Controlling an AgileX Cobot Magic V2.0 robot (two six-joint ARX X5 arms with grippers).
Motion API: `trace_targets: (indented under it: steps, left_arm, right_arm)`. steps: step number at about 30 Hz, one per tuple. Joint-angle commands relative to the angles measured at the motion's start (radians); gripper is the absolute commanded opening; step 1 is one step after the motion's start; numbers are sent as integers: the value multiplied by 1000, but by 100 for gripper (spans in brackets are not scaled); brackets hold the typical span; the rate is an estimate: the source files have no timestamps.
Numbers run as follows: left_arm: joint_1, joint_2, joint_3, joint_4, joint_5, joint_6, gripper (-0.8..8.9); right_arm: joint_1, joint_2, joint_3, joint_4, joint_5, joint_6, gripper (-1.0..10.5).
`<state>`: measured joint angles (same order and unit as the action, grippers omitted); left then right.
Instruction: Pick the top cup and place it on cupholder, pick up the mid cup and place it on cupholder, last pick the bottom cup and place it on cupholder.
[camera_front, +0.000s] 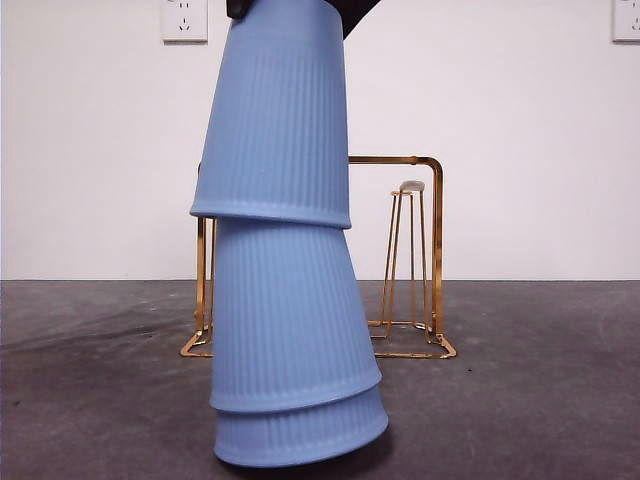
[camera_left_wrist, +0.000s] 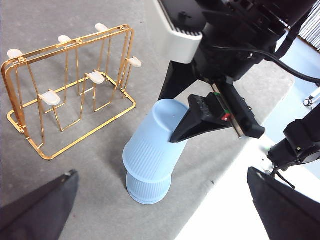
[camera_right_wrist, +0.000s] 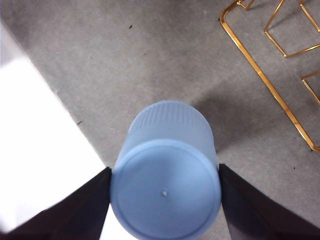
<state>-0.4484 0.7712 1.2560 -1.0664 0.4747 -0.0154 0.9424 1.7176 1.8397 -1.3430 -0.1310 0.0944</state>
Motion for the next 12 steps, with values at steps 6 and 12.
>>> trace_targets:
  steps: [6, 12]
  left_arm:
    - [-6, 6, 22, 12, 5, 16, 562]
    - [-6, 6, 22, 12, 5, 16, 562]
  right_arm:
    - [18, -7, 29, -77, -37, 32, 209]
    - [18, -78, 29, -79, -37, 63, 209]
